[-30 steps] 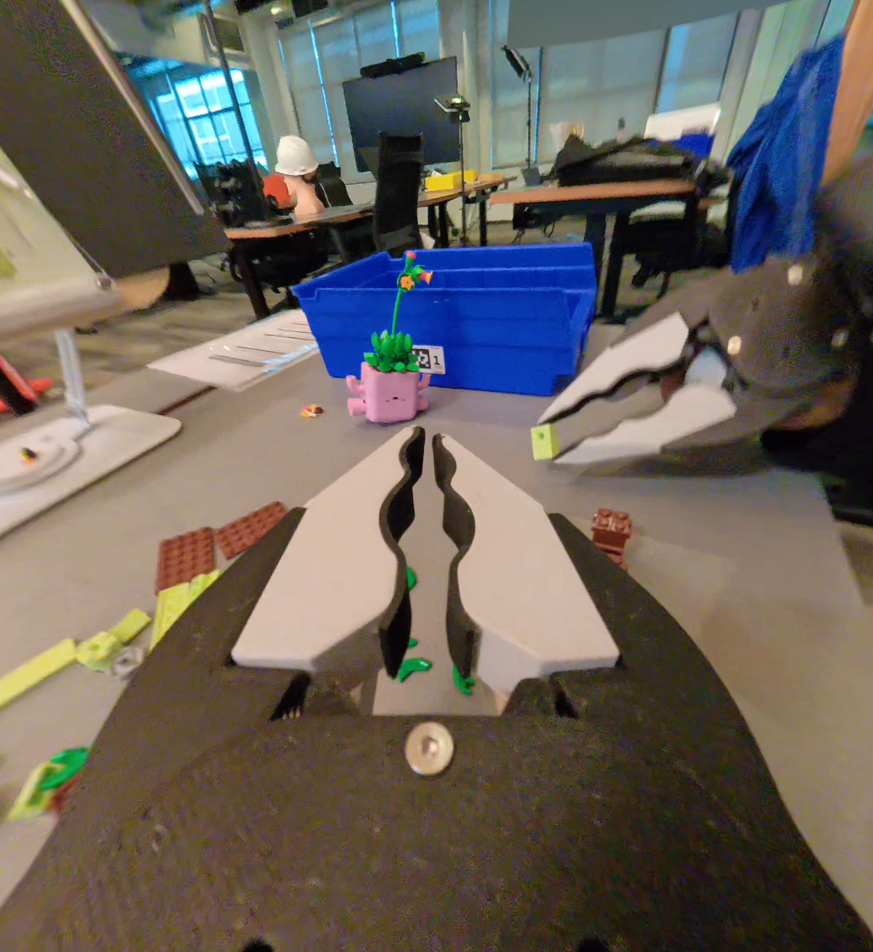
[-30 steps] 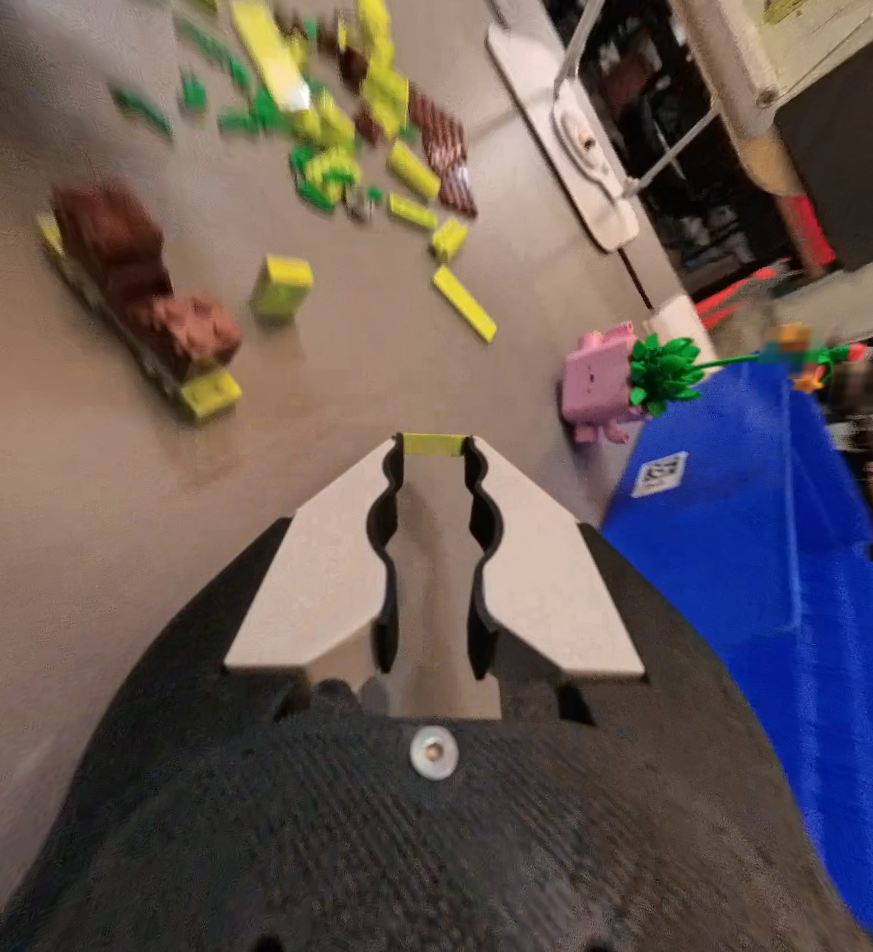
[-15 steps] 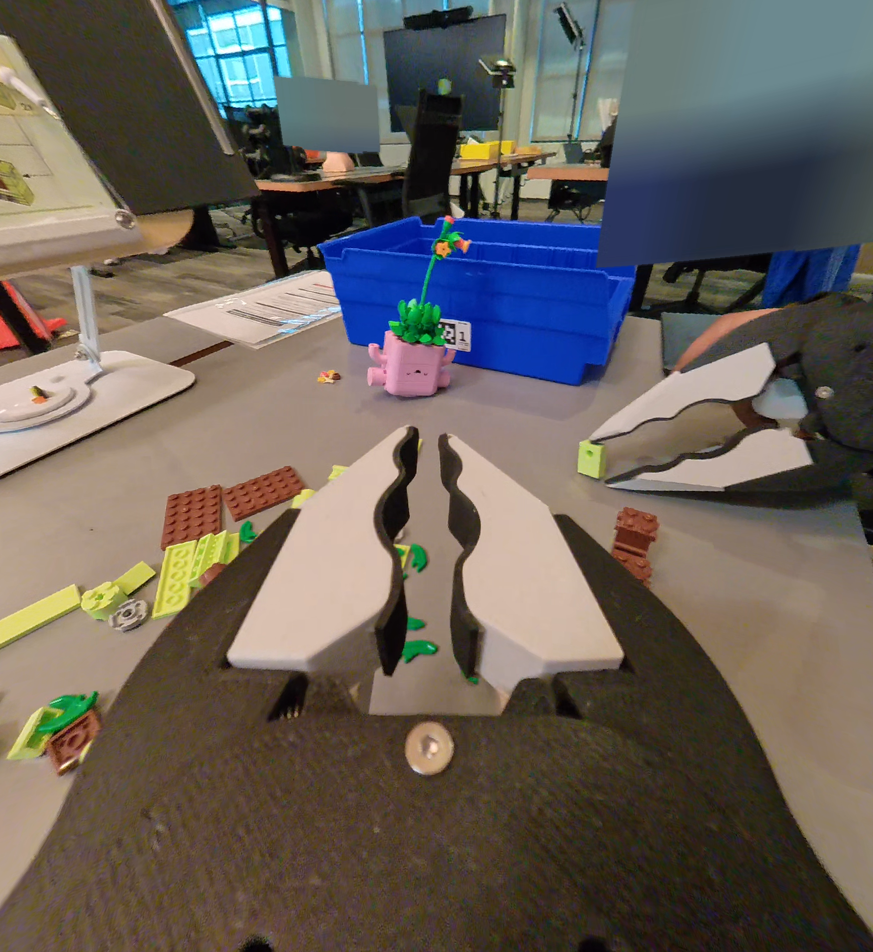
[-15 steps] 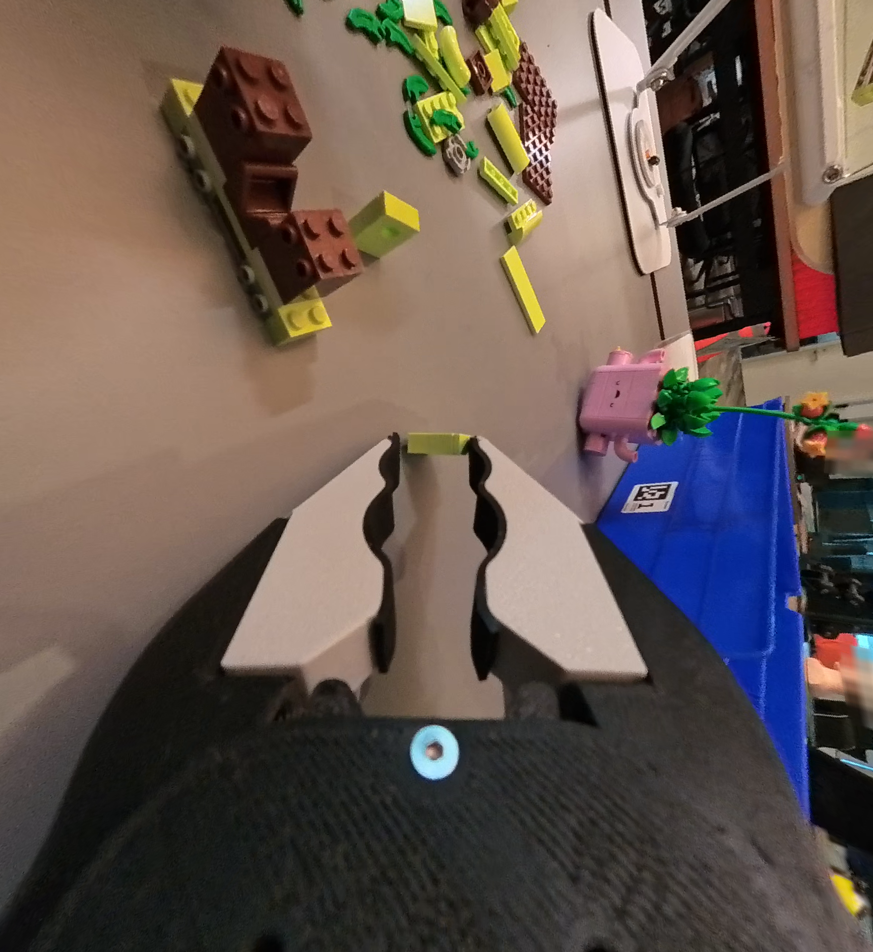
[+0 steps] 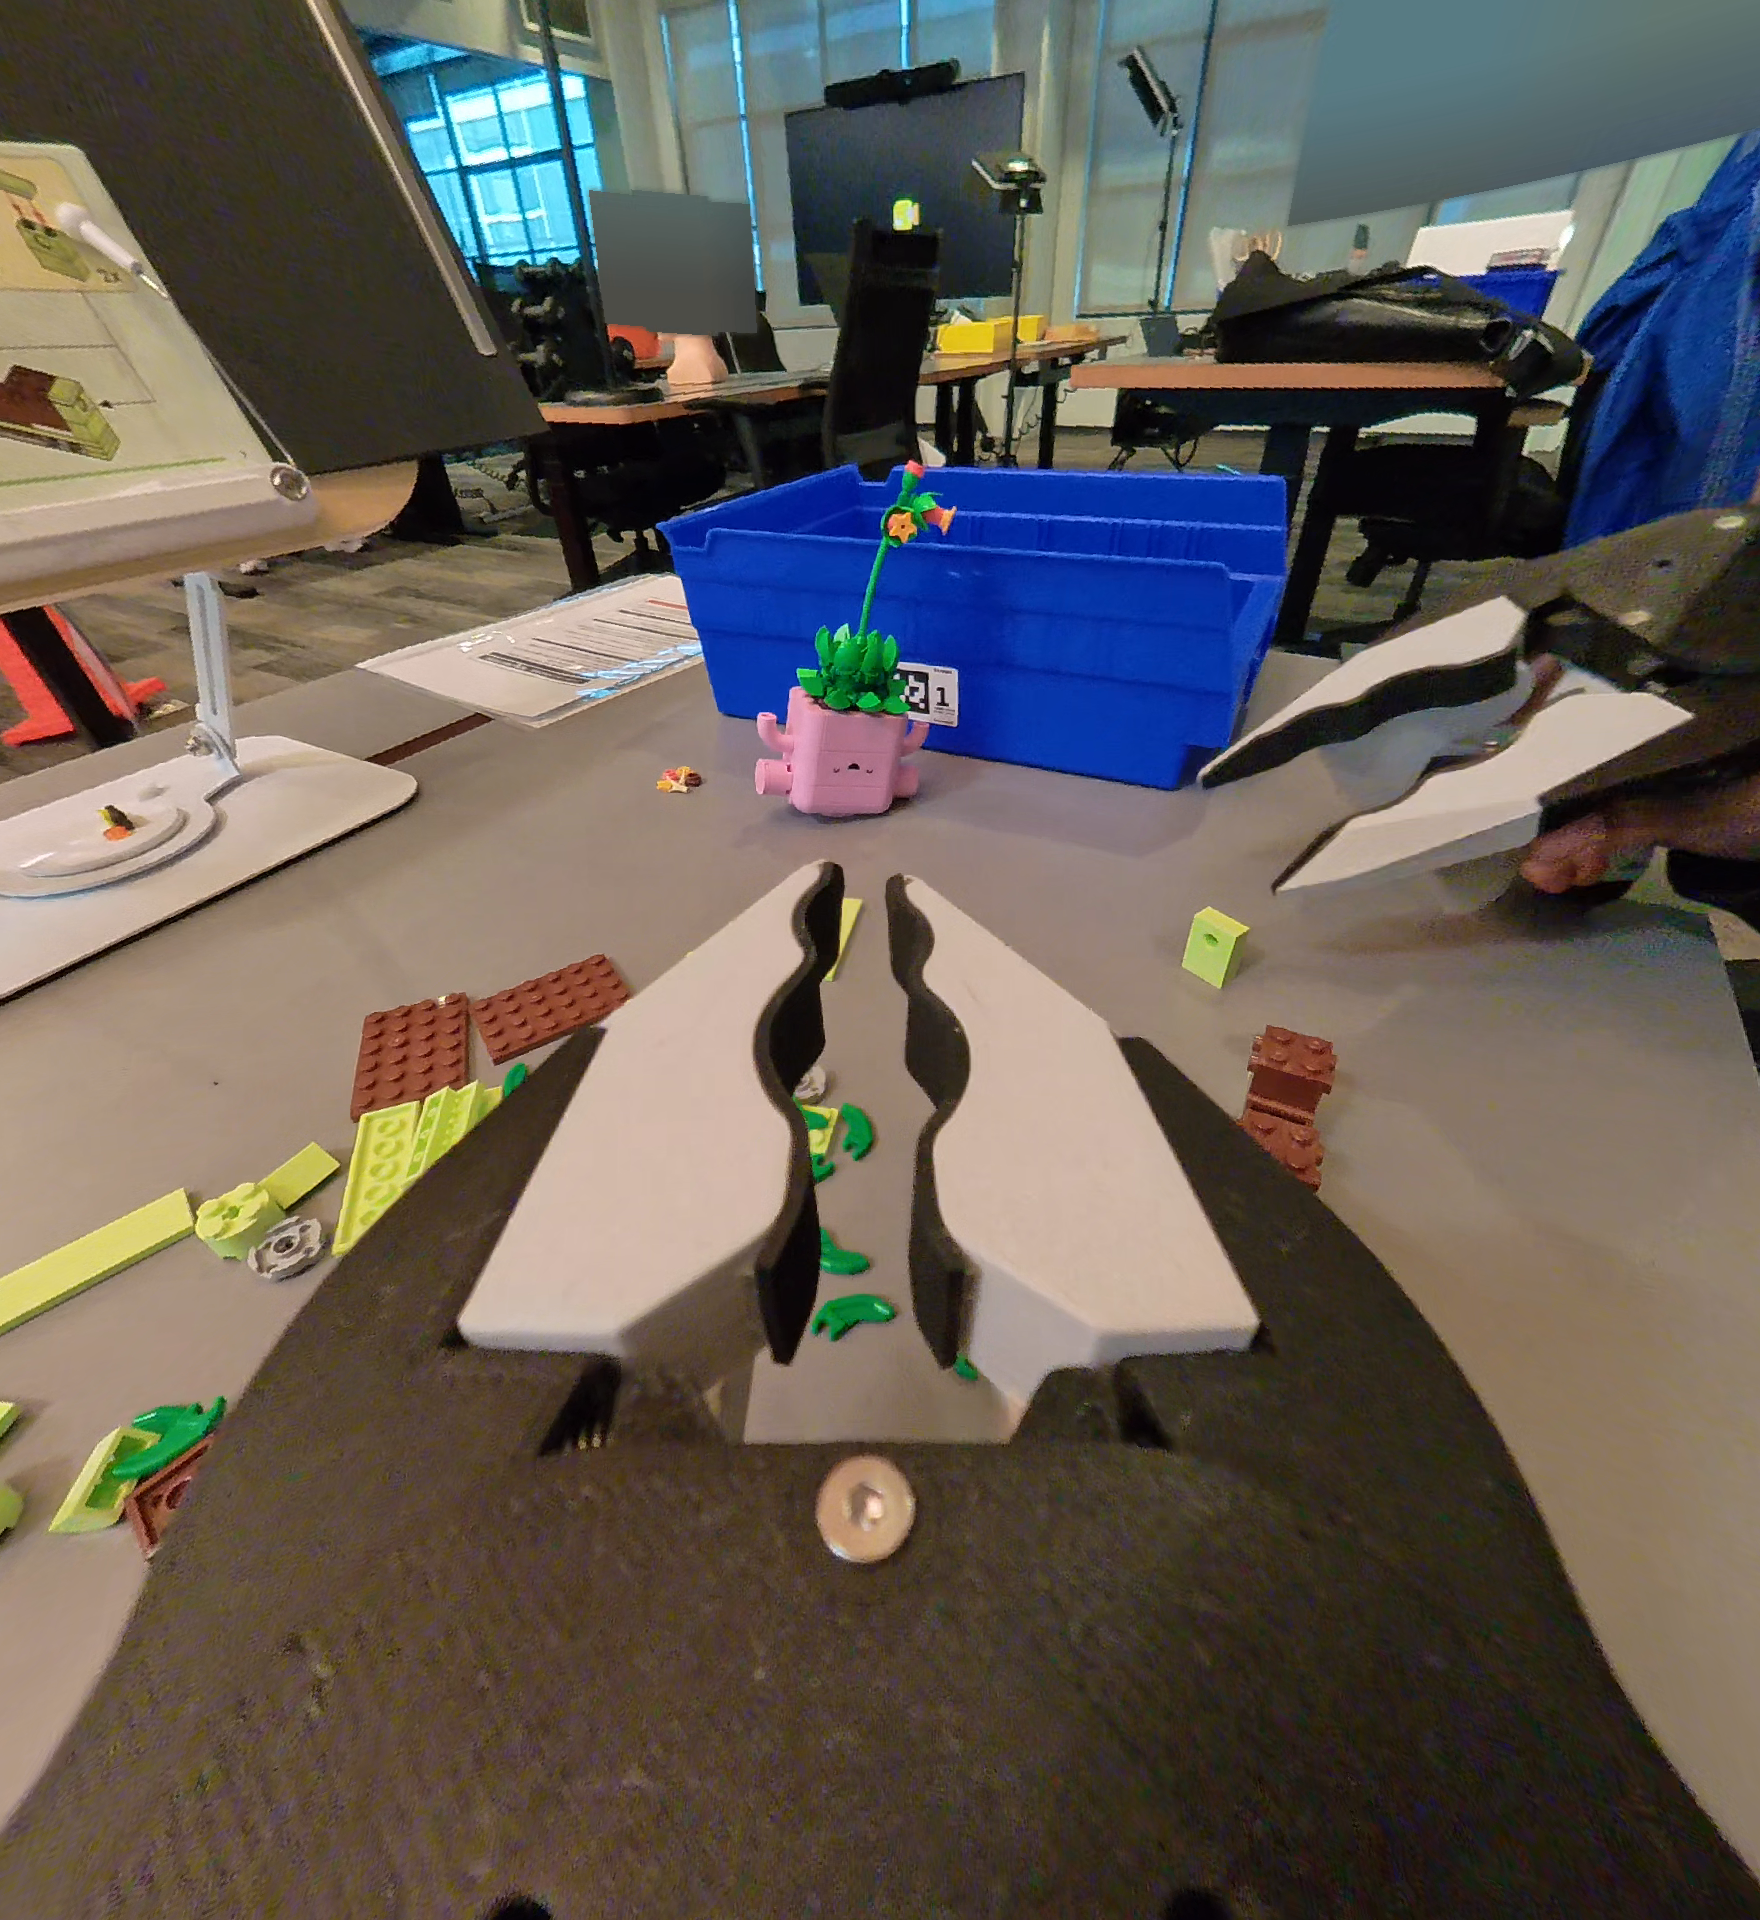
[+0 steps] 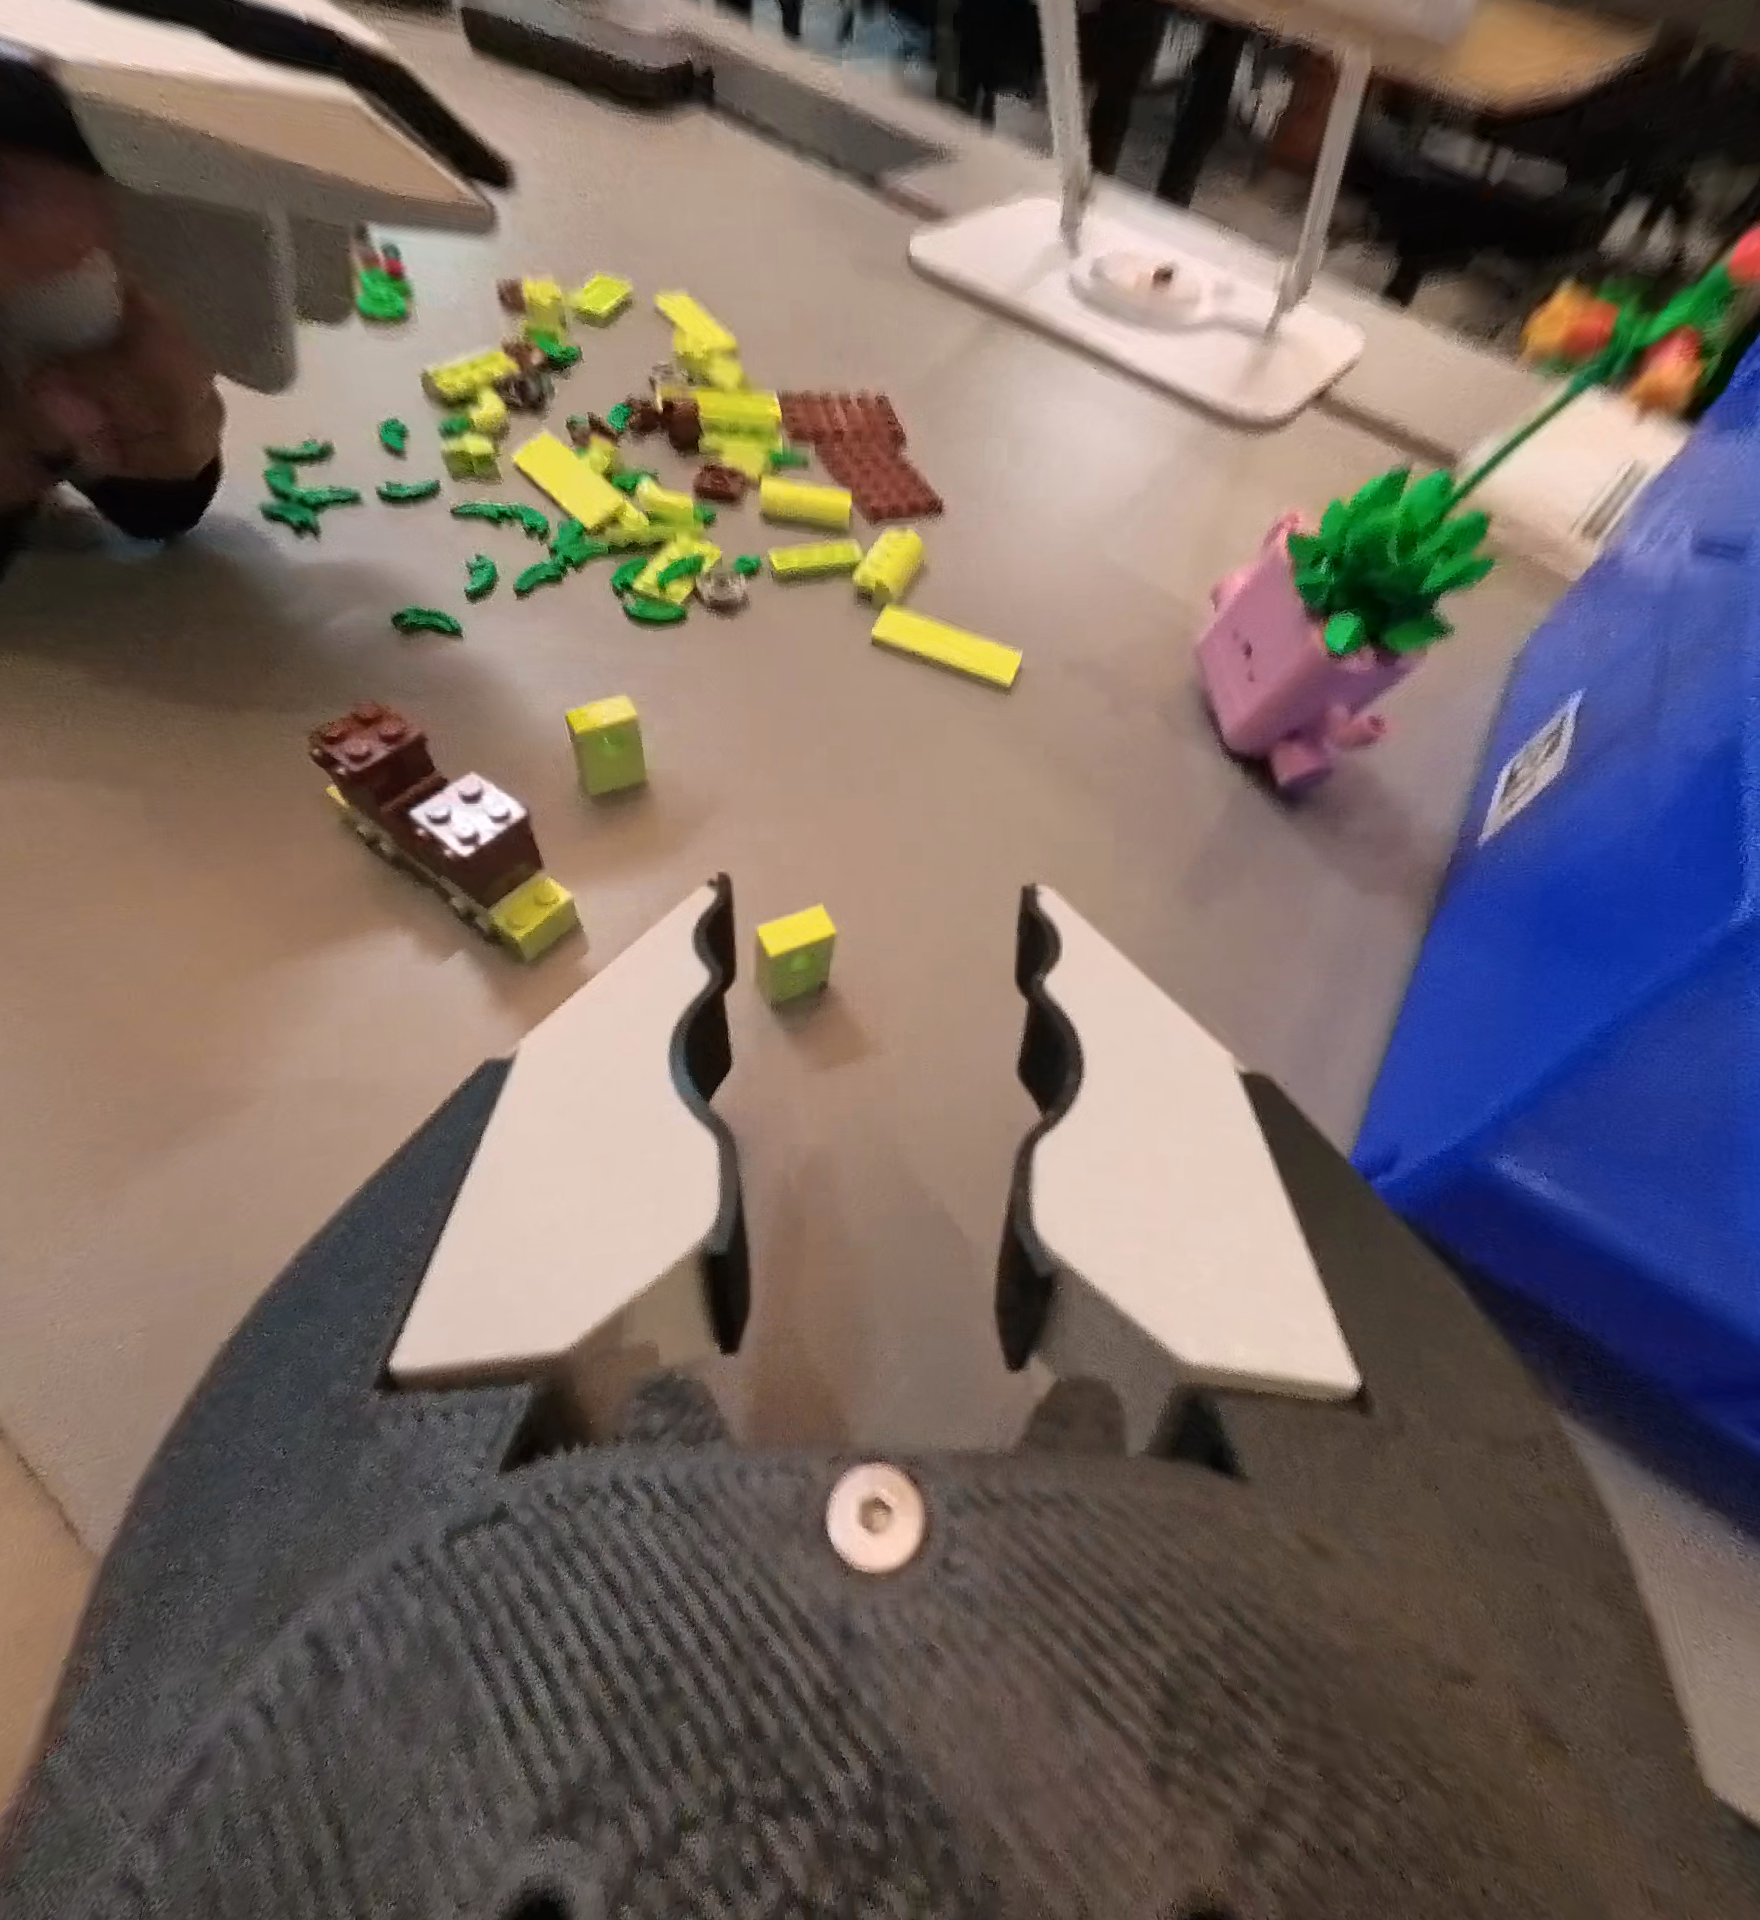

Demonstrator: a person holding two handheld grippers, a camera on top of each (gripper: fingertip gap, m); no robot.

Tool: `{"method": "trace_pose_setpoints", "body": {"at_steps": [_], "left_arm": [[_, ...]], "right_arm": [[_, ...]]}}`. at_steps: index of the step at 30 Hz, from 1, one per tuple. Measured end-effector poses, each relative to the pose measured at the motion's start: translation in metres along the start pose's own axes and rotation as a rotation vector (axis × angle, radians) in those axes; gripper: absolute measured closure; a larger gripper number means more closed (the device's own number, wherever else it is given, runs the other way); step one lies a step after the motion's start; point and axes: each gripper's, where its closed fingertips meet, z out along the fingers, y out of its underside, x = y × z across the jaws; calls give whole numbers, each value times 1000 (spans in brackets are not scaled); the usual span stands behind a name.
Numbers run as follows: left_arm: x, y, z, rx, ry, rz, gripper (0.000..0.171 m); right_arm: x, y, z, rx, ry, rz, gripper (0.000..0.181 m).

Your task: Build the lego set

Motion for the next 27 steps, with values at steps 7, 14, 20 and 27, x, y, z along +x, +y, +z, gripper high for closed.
{"method": "trace_pose_setpoints", "body": {"at_steps": [7, 14, 20, 27], "left_arm": [[10, 2, 1, -11, 73, 8, 155], [14, 9, 7, -69, 83, 36, 151], [6, 8, 7, -59, 92, -51, 144], [0, 1, 0, 3, 138, -166, 121]], "right_arm": [[4, 7, 0, -34, -43, 124, 122], [0, 13, 1, -66, -139, 216, 137], [7, 3, -4, 9, -143, 248, 153], [8, 3, -1, 4, -134, 230, 159]]}}
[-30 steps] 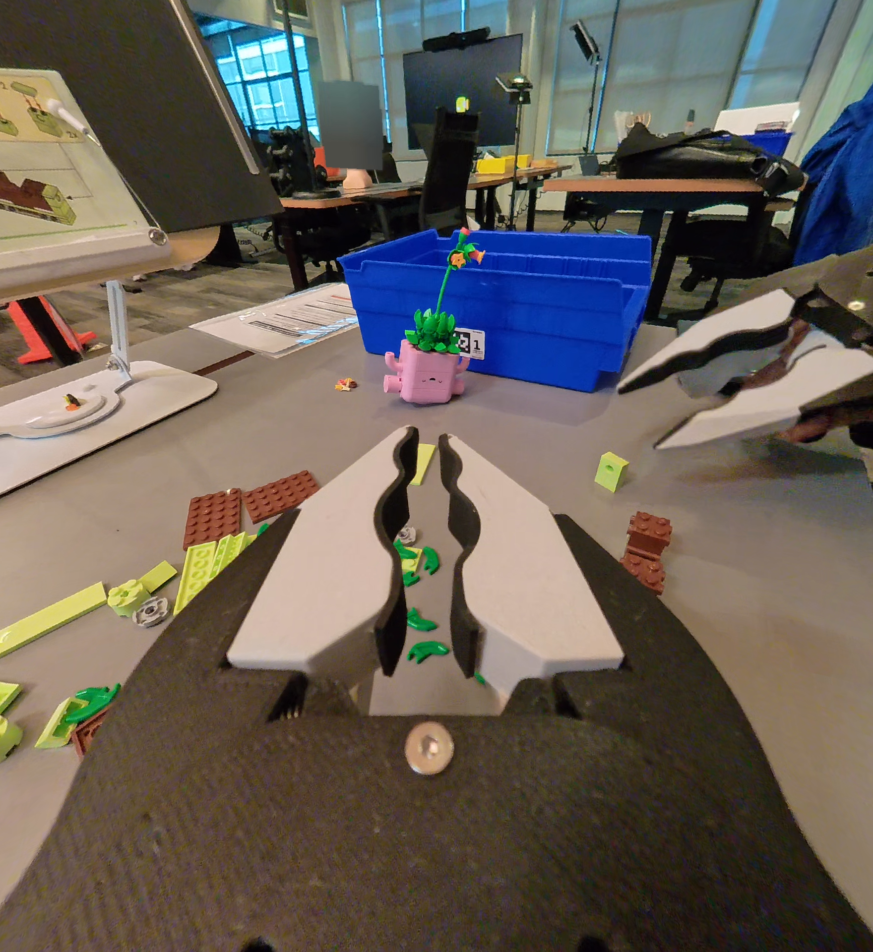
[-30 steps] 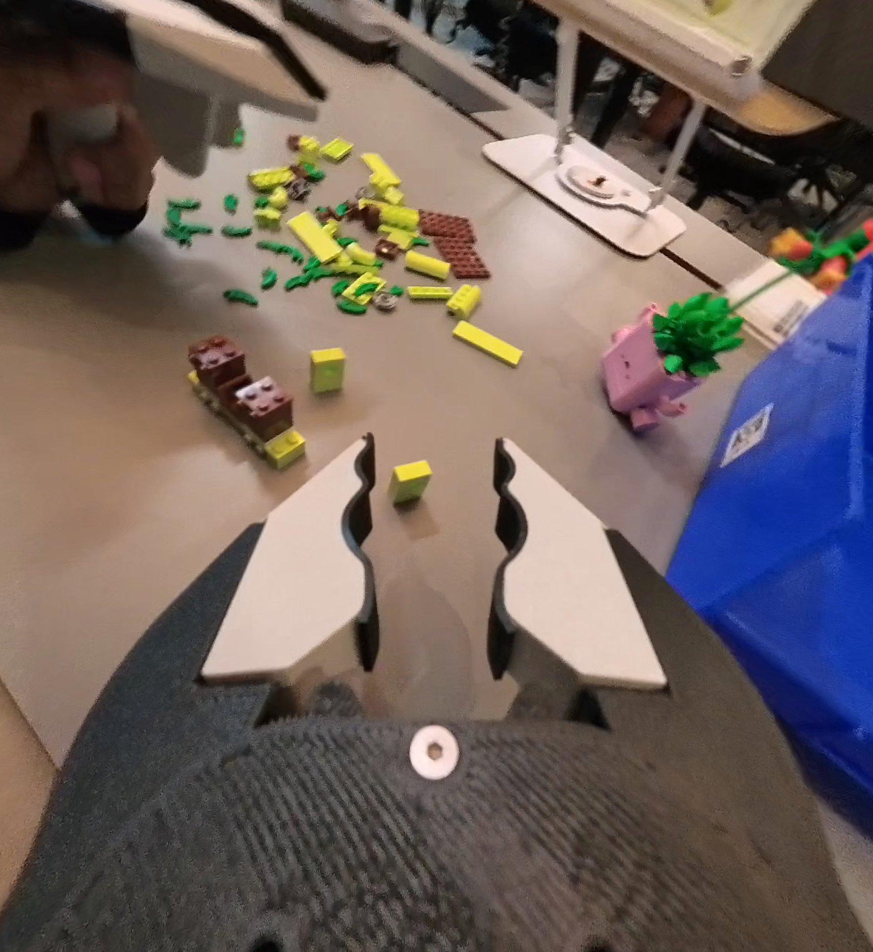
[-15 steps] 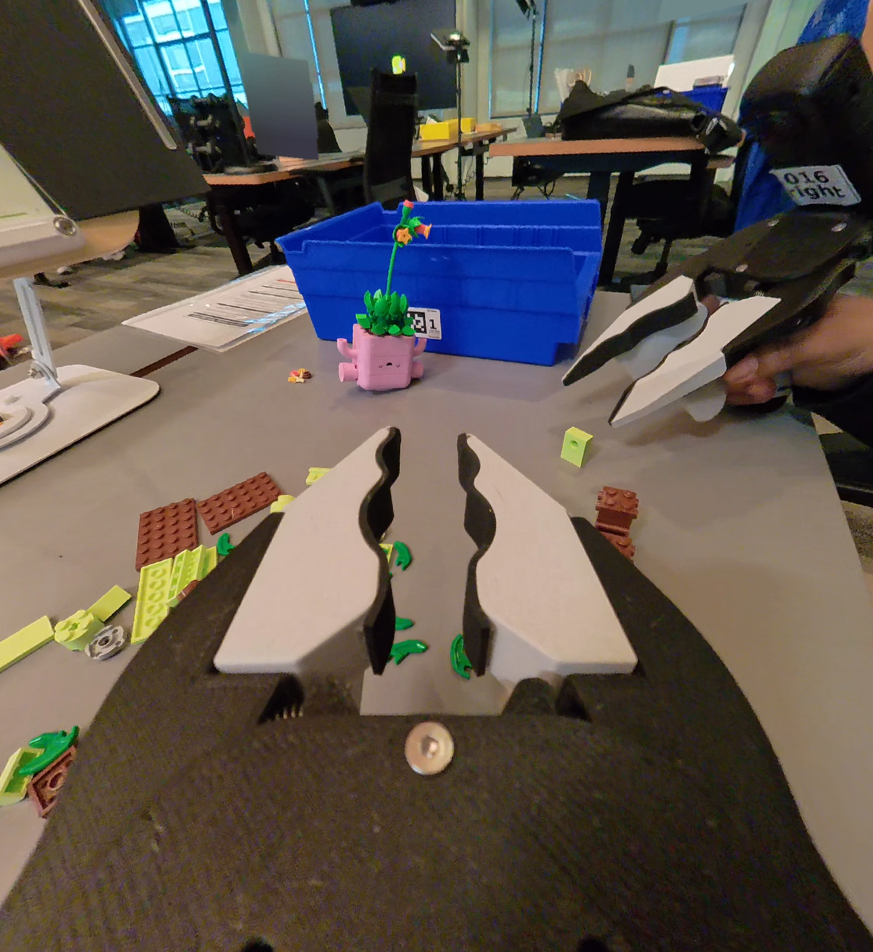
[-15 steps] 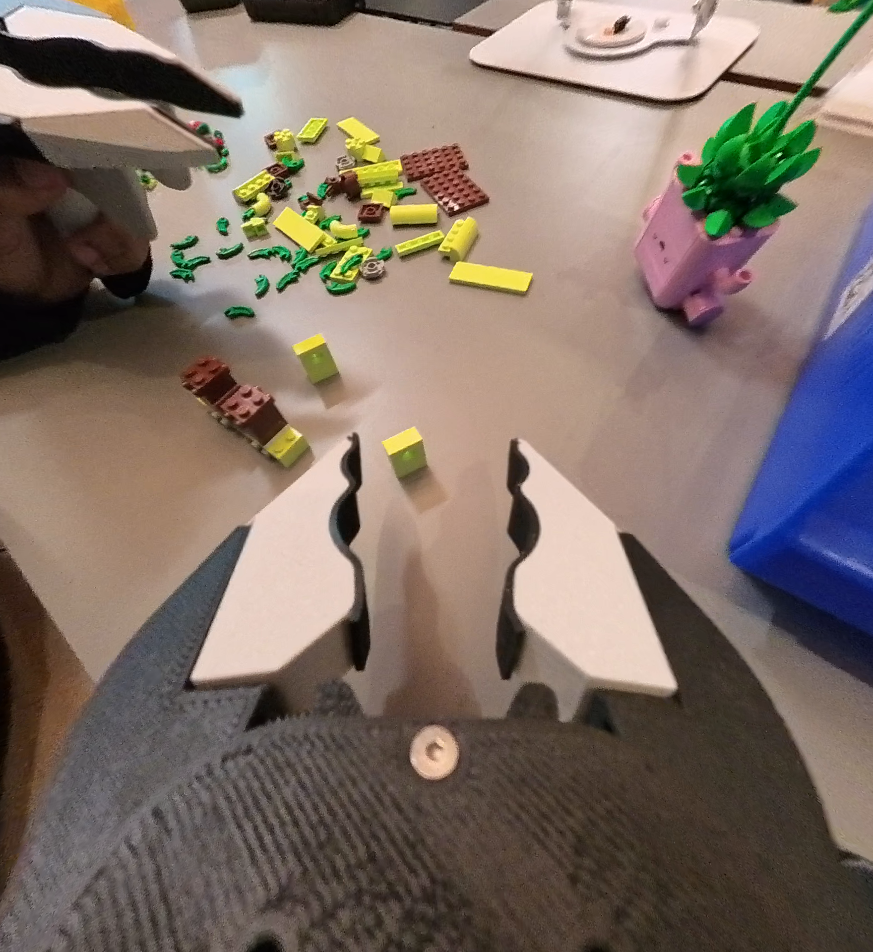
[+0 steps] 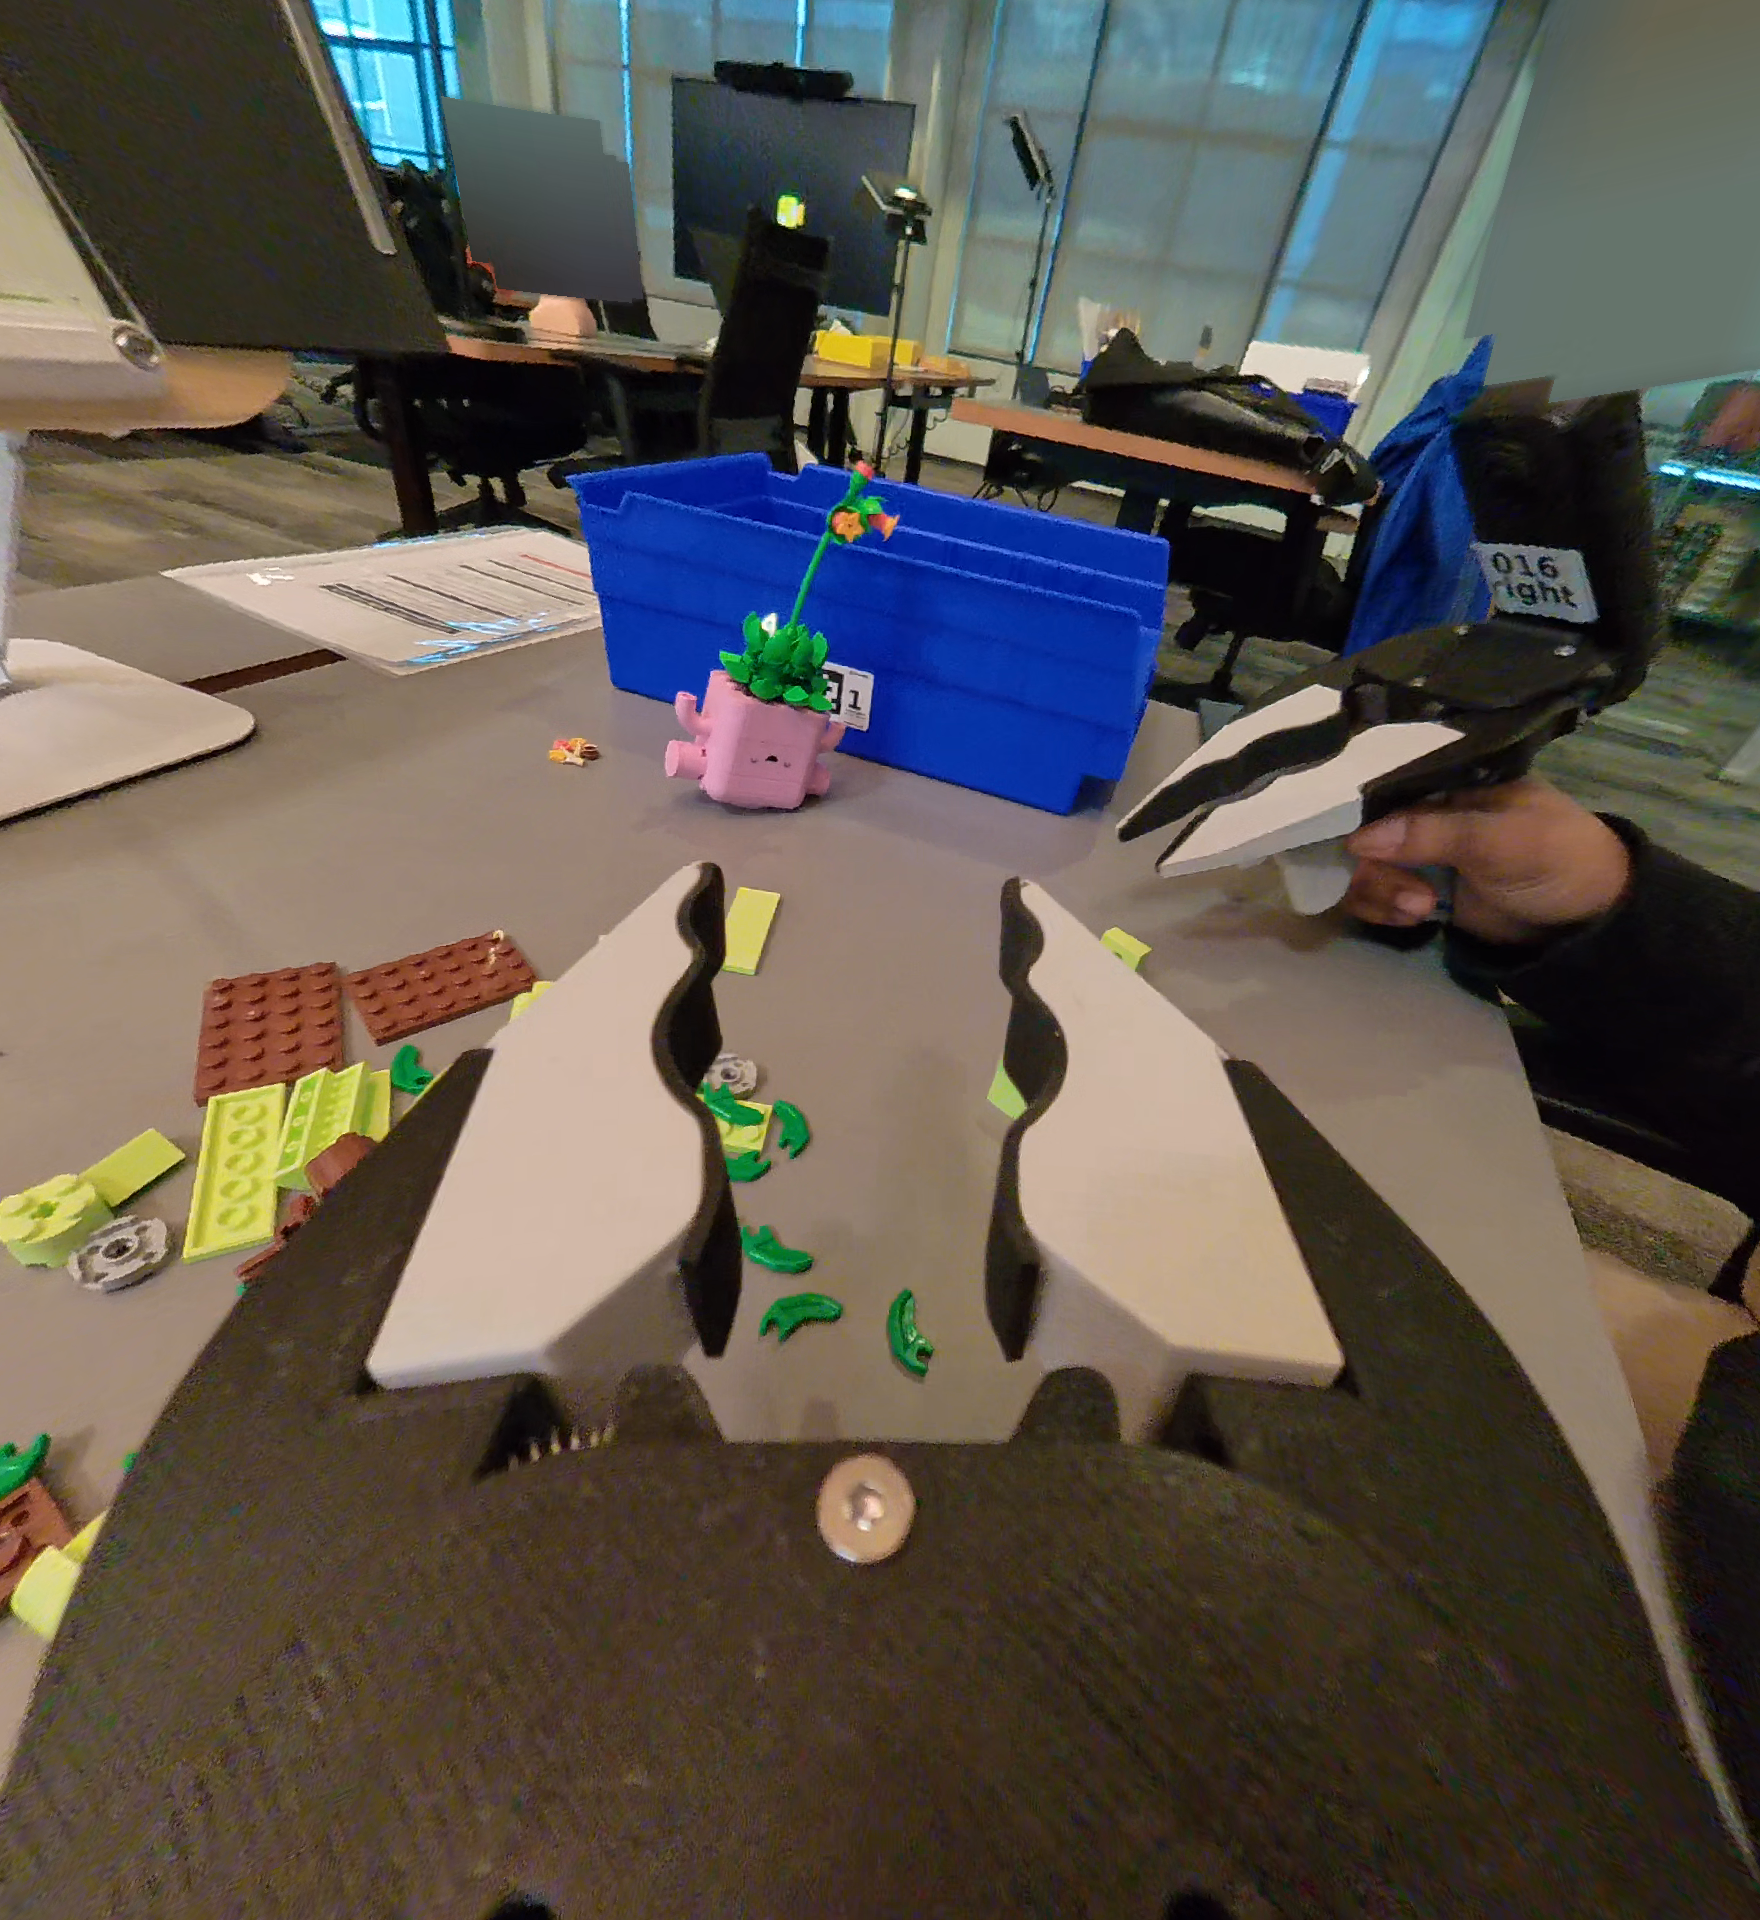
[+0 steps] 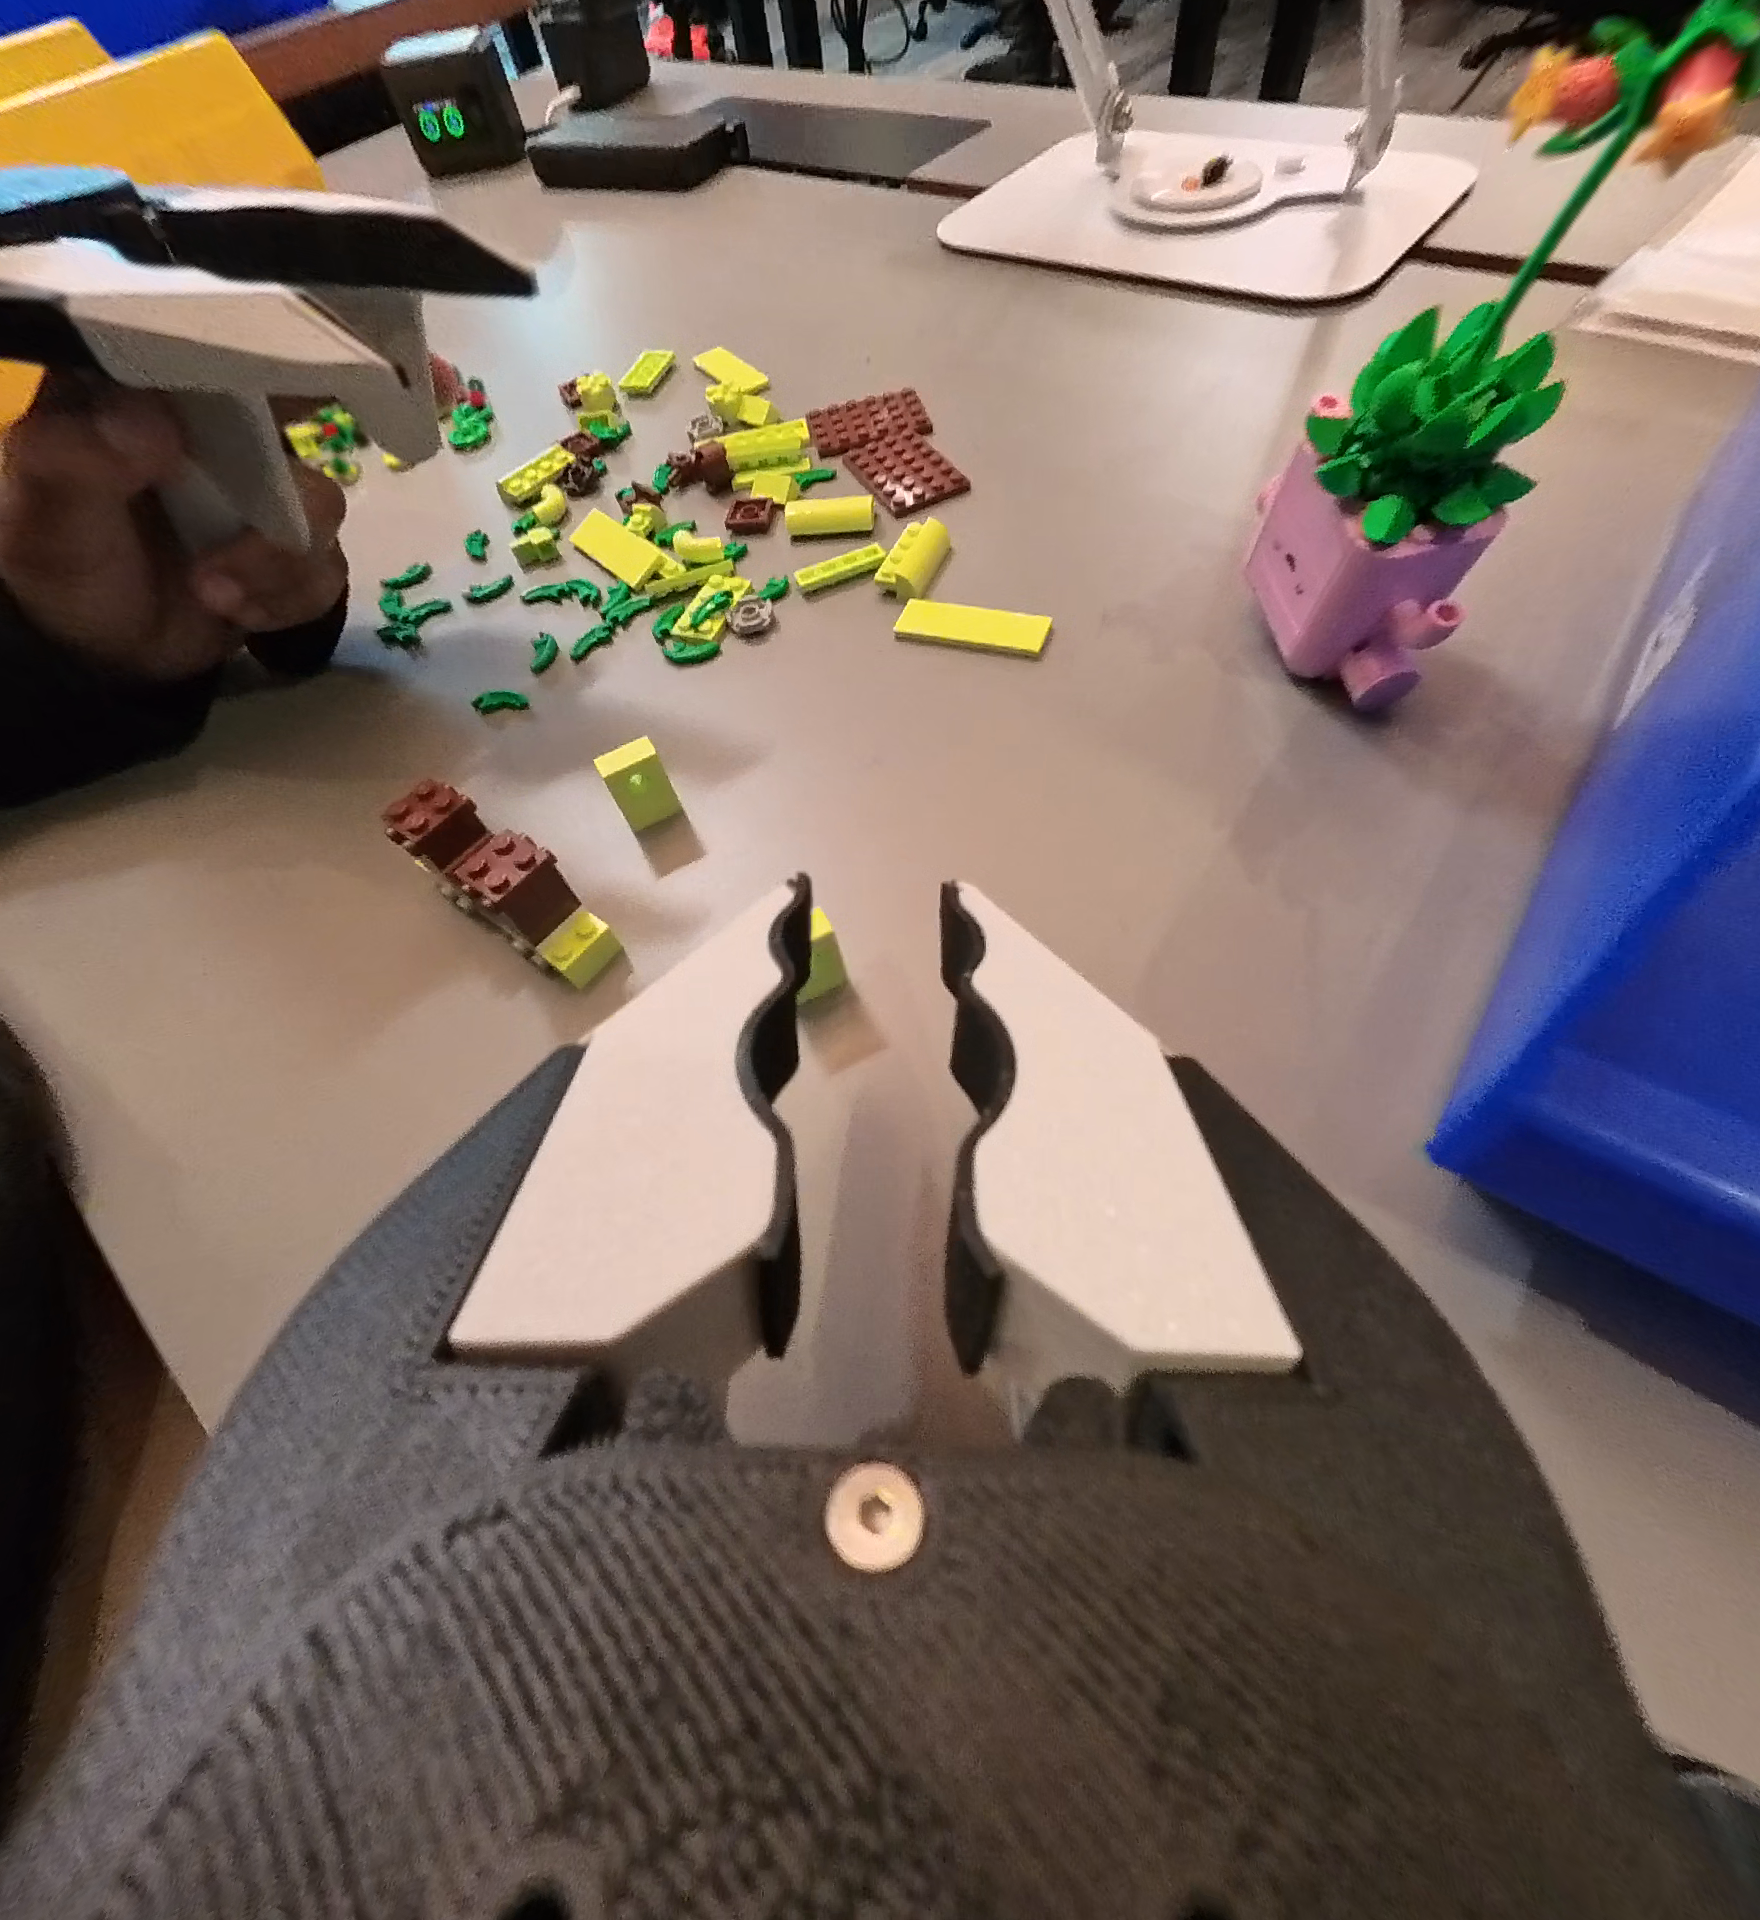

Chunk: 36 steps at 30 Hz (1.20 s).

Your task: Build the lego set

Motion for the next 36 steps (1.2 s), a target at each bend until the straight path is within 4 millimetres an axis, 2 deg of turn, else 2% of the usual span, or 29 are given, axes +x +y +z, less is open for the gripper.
{"method": "trace_pose_setpoints", "body": {"at_steps": [3, 7, 10, 13, 17, 26, 28, 30, 32, 34, 36], "left_arm": [[5, 4, 3, -33, -2, 53, 121], [13, 10, 8, -80, -8, 137, 121], [24, 16, 11, -115, 31, 198, 121], [30, 20, 13, -137, 57, 234, 120], [30, 19, 13, -133, 62, 221, 120], [29, 17, 12, -119, 83, 189, 120], [38, 17, 11, -115, 133, 182, 122], [58, 21, 11, -143, 266, 98, 122], [76, 31, 14, -214, 382, -1, 114], [88, 40, 18, -278, 414, -23, 108], [89, 49, 24, -332, 355, 29, 110]], "right_arm": [[-1, 6, 6, -51, -8, -2, 156], [-1, 4, 7, -44, -16, -14, 154], [-19, -3, 4, 5, -112, -79, 141], [-29, -10, -1, 66, -138, -156, 144], [-32, -9, 0, 58, -152, -168, 144], [-24, -3, 7, 4, -89, -169, 145], [-23, 3, 8, -36, -92, -168, 142], [-17, 11, 11, -98, -72, -185, 144], [-18, 15, 13, -154, -92, -197, 145], [-22, 19, 15, -225, -128, -232, 145], [-19, 21, 16, -298, -132, -288, 145]]}}
